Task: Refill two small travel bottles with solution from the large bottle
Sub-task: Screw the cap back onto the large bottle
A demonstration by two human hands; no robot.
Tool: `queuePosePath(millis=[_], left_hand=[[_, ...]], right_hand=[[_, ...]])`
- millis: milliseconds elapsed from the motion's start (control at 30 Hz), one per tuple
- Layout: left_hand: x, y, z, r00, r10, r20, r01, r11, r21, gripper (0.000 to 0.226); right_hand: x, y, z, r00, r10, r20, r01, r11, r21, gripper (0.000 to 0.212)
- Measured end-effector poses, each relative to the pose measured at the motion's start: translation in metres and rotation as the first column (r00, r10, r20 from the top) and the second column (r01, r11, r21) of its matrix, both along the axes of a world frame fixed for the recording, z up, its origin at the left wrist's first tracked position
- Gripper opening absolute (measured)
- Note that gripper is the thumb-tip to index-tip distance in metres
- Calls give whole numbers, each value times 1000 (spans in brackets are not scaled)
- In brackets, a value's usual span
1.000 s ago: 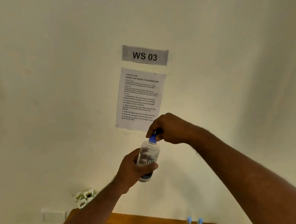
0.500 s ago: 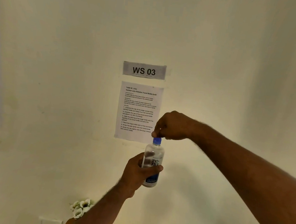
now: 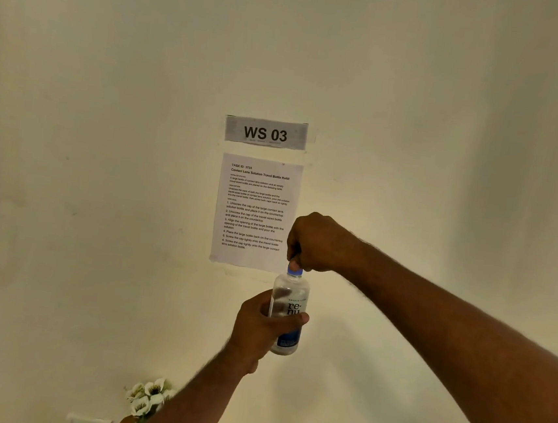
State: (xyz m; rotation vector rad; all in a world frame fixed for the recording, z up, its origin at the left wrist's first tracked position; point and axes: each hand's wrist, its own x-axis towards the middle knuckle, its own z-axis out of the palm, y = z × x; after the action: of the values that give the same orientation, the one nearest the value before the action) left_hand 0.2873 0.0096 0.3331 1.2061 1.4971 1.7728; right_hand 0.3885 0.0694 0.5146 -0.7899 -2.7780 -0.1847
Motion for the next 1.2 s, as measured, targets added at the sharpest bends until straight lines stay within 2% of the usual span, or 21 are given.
queuePosePath(millis=[167,300,433,533,633,733,833,967,1033,1100,1200], left_hand=[[-1,-1,-5,1000,9,-20,-9,1000,-28,45],[-9,-4,-7,1000,19,-7,-19,999,-31,49],[-25,-10,-1,1000,6,29,-6,1000,-3,52],[-36,-15,-2,999,-27,33,26,1000,15,46],[-43,-22,-8,998,-54,20,53,998,32,42],[-56,-30,-23,996,-90,2,90,995,42,42],[-70,-41,-39,994,-104,-33,105,994,38,44],[-95,-56,-67,982,-112,-152,108,994,-36,54],[-112,-67,-92,962,-21,-271,-7,995,-101,70],[-131,-79,-123,883,87,-462,-170,975,-143,93],[-156,-97,-158,741,142,-656,-333,926,-176,104]], right_hand=[[-6,-3,-9,996,-77,35,75,995,71,17],[-9,-2,-14,995,-98,-21,97,995,-22,23],[-5,2,-20,962,-162,-220,91,949,-302,77],[-6,0,-44,923,-233,-306,40,849,-526,97],[-9,-9,-85,917,-244,-315,-6,782,-623,85],[-22,-19,-121,877,-252,-409,-78,766,-638,62],[-38,-27,-148,836,-285,-469,-88,774,-627,57],[-58,-33,-178,827,-312,-468,-27,809,-587,54],[-69,-35,-195,821,-329,-466,-18,802,-597,57],[-80,-37,-214,828,-344,-442,6,795,-606,61],[-95,-38,-242,843,-360,-399,36,779,-626,64]])
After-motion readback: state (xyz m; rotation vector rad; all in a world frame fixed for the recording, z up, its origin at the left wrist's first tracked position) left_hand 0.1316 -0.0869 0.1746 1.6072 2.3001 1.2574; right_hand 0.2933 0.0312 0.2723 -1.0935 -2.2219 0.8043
